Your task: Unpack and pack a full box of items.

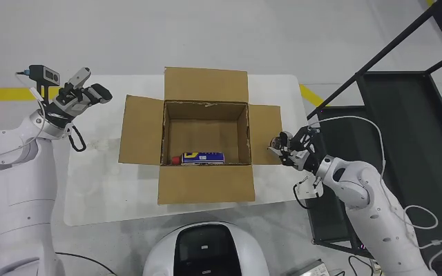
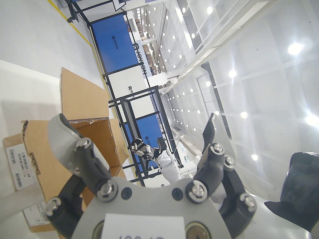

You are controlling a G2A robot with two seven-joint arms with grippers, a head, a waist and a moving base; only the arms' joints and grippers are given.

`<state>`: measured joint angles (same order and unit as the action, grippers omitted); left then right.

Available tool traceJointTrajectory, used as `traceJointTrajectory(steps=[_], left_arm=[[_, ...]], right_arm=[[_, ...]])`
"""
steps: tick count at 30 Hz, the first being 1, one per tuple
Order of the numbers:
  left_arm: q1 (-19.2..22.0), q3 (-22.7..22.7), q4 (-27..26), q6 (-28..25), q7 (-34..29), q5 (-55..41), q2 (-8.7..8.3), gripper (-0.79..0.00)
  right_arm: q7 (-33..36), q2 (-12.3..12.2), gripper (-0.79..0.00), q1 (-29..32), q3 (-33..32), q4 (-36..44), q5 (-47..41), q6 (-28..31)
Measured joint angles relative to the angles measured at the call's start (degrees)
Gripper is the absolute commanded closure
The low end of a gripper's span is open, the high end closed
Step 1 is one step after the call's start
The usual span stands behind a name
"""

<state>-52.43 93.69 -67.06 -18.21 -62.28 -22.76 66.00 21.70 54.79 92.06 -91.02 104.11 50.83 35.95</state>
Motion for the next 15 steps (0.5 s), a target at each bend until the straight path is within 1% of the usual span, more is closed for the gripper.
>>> traceJointTrajectory(steps=[4, 7, 10, 15], left_arm=[[0.0, 0.0, 0.0, 0.0, 0.0, 0.0, 0.0, -0.785], [0.0, 0.0, 0.0, 0.0, 0.0, 0.0, 0.0, -0.785], [0.0, 0.0, 0.0, 0.0, 0.0, 0.0, 0.0, -0.785], [0.0, 0.0, 0.0, 0.0, 0.0, 0.0, 0.0, -0.785]], right_arm=[[0.0, 0.0, 0.0, 0.0, 0.1, 0.0, 0.0, 0.0], [0.1, 0.2, 0.0, -2.3, 2.4, 0.6, 0.9, -0.3], [1.5, 0.9, 0.0, -9.2, 8.4, -0.2, 1.5, 0.0], [7.4, 3.5, 0.0, -24.9, 23.1, -5.2, -0.6, -0.8]])
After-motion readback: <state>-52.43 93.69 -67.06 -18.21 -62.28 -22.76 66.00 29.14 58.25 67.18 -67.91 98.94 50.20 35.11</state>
